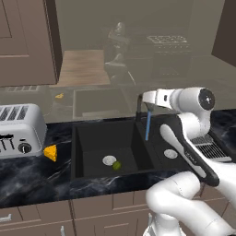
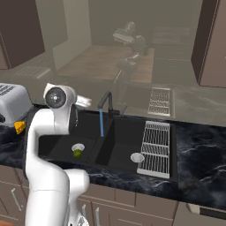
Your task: Turn on the sink faucet. Then move the lime from the counter to the sink. Turn off the sink. Move the vegetable from the sink to the pot next to the stove. Finally move the pot to the front left burner.
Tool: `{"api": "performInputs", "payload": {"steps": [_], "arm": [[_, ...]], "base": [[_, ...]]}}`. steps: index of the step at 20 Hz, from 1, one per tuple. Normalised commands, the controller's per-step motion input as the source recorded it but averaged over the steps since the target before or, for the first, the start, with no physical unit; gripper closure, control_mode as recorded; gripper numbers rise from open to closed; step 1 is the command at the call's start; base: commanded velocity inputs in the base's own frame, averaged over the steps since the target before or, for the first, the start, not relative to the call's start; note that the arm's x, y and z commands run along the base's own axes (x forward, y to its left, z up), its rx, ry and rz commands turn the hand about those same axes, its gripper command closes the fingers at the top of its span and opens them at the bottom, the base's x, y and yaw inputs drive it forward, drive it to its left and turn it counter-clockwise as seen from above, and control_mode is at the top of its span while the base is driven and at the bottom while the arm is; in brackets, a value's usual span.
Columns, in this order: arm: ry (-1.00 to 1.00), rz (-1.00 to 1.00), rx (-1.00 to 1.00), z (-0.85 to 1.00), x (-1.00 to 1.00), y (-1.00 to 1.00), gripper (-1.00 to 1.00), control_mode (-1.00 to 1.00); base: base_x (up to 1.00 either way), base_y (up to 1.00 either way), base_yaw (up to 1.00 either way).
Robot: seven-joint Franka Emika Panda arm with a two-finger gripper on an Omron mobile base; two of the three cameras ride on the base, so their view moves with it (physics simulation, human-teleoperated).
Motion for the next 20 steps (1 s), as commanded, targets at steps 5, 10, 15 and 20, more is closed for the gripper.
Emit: {"api": "performInputs", "payload": {"steps": [5,10,15,20], "arm": [[0.20,-0.06,0.12,0.27,-0.05,-0.62,-1.00,-1.00],[0.13,-0.09,0.14,-0.11,-0.10,-0.70,-1.00,-1.00],[0.01,-0.07,0.23,-0.43,-0.14,-0.57,-1.00,-1.00],[0.16,-0.18,0.35,-0.28,0.07,-0.35,-1.00,-1.00]], "base": [[0.00,0.00,0.00],[0.00,0.00,0.00],[0.00,0.00,0.00],[0.00,0.00,0.00]]}}
